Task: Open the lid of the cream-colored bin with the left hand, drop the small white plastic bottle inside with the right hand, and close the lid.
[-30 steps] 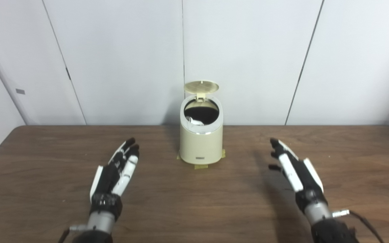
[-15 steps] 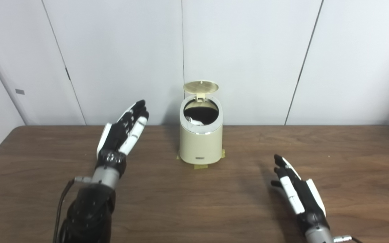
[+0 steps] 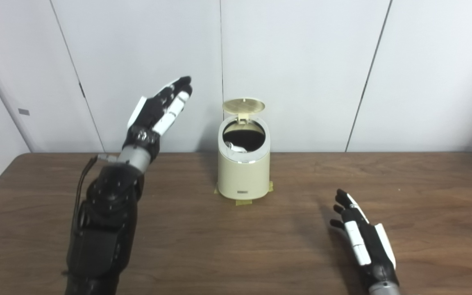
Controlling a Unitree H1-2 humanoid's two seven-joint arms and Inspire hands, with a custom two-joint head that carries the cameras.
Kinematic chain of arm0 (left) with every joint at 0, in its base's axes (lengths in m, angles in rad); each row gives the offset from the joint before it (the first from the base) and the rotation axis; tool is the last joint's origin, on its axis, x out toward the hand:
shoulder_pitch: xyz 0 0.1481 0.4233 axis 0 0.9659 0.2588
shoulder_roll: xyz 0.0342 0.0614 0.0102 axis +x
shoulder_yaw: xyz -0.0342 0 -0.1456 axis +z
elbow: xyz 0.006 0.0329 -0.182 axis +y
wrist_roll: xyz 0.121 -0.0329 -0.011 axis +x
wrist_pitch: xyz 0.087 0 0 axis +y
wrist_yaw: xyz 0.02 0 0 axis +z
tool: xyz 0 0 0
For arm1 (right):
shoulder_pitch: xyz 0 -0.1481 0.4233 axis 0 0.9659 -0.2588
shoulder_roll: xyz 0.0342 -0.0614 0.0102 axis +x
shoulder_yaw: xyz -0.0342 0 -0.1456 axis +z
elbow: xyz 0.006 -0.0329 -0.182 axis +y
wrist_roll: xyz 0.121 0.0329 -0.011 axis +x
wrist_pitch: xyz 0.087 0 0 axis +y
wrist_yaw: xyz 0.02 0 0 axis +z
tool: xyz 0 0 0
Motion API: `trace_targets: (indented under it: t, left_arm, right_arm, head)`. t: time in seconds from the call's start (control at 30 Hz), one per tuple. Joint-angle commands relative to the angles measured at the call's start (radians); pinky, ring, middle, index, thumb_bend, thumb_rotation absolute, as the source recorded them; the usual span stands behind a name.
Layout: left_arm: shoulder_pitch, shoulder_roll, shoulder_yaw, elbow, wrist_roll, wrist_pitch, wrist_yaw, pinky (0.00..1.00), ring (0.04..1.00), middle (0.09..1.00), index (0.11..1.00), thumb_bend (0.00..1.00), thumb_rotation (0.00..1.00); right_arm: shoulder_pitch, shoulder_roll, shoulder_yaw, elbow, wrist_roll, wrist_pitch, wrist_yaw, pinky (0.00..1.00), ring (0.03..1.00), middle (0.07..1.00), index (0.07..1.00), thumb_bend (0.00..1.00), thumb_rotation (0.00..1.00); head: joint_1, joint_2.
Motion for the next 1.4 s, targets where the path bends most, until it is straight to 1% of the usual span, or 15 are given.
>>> trace_targets:
  t: [0.0, 0.13, 0.23, 0.37, 0.53, 0.67, 0.73, 0.8, 0.83, 0.87, 0.93, 1.03, 1.17, 1.3, 1.37]
  left_arm:
    - [-0.09, 0.027, -0.014, 0.011, 0.024, -0.002, -0.015, 0.9, 0.914, 0.9, 0.888, 0.47, 0.7]
    - [-0.157, 0.042, -0.058, 0.067, 0.058, -0.004, -0.042, 0.88, 0.908, 0.9, 0.885, 0.44, 0.78]
    - [-0.199, 0.037, -0.082, 0.098, 0.072, -0.002, -0.059, 0.89, 0.913, 0.908, 0.89, 0.44, 0.76]
    - [-0.241, 0.025, -0.114, 0.135, 0.109, -0.002, -0.066, 0.87, 0.9, 0.901, 0.884, 0.48, 0.72]
    - [-0.291, 0.033, -0.176, 0.214, 0.177, -0.036, -0.079, 0.84, 0.892, 0.902, 0.898, 0.52, 0.76]
    - [-0.311, 0.04, -0.212, 0.245, 0.202, -0.047, -0.108, 0.85, 0.895, 0.895, 0.864, 0.48, 0.78]
    - [-0.316, 0.045, -0.236, 0.253, 0.226, -0.053, -0.124, 0.85, 0.886, 0.879, 0.838, 0.44, 0.84]
    - [-0.325, 0.053, -0.272, 0.267, 0.271, -0.048, -0.13, 0.86, 0.881, 0.868, 0.834, 0.44, 0.87]
    - [-0.33, 0.057, -0.291, 0.273, 0.296, -0.047, -0.132, 0.87, 0.886, 0.864, 0.824, 0.44, 0.86]
    - [-0.332, 0.06, -0.302, 0.277, 0.312, -0.047, -0.133, 0.86, 0.885, 0.861, 0.816, 0.44, 0.86]
    - [-0.335, 0.076, -0.348, 0.281, 0.38, -0.075, -0.132, 0.82, 0.852, 0.838, 0.795, 0.42, 0.88]
    - [-0.337, 0.088, -0.381, 0.287, 0.435, -0.094, -0.14, 0.78, 0.829, 0.83, 0.788, 0.42, 0.88]
    - [-0.329, 0.097, -0.399, 0.263, 0.473, -0.068, -0.186, 0.77, 0.825, 0.846, 0.806, 0.46, 0.82]
    - [-0.314, 0.118, -0.426, 0.217, 0.53, -0.059, -0.236, 0.76, 0.84, 0.858, 0.817, 0.52, 0.85]
    - [-0.306, 0.132, -0.446, 0.18, 0.571, -0.052, -0.263, 0.74, 0.829, 0.847, 0.802, 0.53, 0.82]
  right_arm:
    - [-0.023, 0.0, -0.002, -0.015, -0.004, -0.05, -0.009, 0.75, 0.885, 0.914, 0.911, 0.58, 1.0]
    - [-0.024, 0.005, -0.006, -0.013, 0.007, -0.052, -0.007, 0.74, 0.879, 0.912, 0.907, 0.58, 1.0]
    - [-0.025, 0.006, -0.004, -0.013, 0.008, -0.055, -0.007, 0.72, 0.874, 0.909, 0.906, 0.58, 1.0]
    - [-0.019, 0.006, 0.0, -0.024, 0.007, -0.048, -0.002, 0.71, 0.862, 0.906, 0.908, 0.58, 1.0]
    - [-0.012, 0.009, 0.014, -0.037, -0.015, -0.039, -0.003, 0.69, 0.851, 0.9, 0.909, 0.56, 1.0]
    - [-0.01, 0.018, 0.018, -0.038, -0.015, -0.042, -0.008, 0.69, 0.847, 0.892, 0.905, 0.56, 1.0]
    - [-0.004, 0.026, 0.022, -0.045, -0.017, -0.034, -0.008, 0.69, 0.847, 0.889, 0.905, 0.55, 1.0]
    - [0.001, 0.032, 0.029, -0.052, -0.029, -0.027, -0.009, 0.69, 0.849, 0.89, 0.908, 0.53, 1.0]
    - [0.003, 0.034, 0.032, -0.055, -0.037, -0.025, -0.01, 0.69, 0.849, 0.892, 0.912, 0.52, 1.0]
    - [0.004, 0.035, 0.034, -0.058, -0.043, -0.024, -0.01, 0.69, 0.848, 0.892, 0.914, 0.51, 1.0]
    - [0.007, 0.038, 0.034, -0.065, -0.049, -0.022, -0.011, 0.68, 0.846, 0.89, 0.917, 0.49, 1.0]
    - [0.009, 0.04, 0.034, -0.071, -0.054, -0.02, -0.008, 0.68, 0.849, 0.889, 0.918, 0.48, 1.0]
    - [0.011, 0.043, 0.033, -0.07, -0.051, -0.019, -0.006, 0.67, 0.846, 0.889, 0.919, 0.48, 1.0]
    - [0.013, 0.039, 0.035, -0.07, -0.059, -0.022, -0.005, 0.65, 0.827, 0.885, 0.922, 0.46, 1.0]
    - [0.013, 0.041, 0.034, -0.071, -0.062, -0.011, -0.006, 0.63, 0.818, 0.881, 0.924, 0.44, 1.0]
  head:
    - [0.001, 0.001]
    - [0.001, 0.001]
    - [0.001, 0.001]
    - [0.003, 0.0]
    - [0.001, 0.001]
    - [-0.003, 0.004]
    - [-0.005, 0.005]
    - [-0.008, 0.005]
    - [-0.01, 0.007]
    - [-0.011, 0.007]
    - [-0.013, 0.01]
    - [-0.015, 0.012]
    - [-0.016, 0.017]
    - [-0.013, 0.026]
    - [-0.014, 0.029]
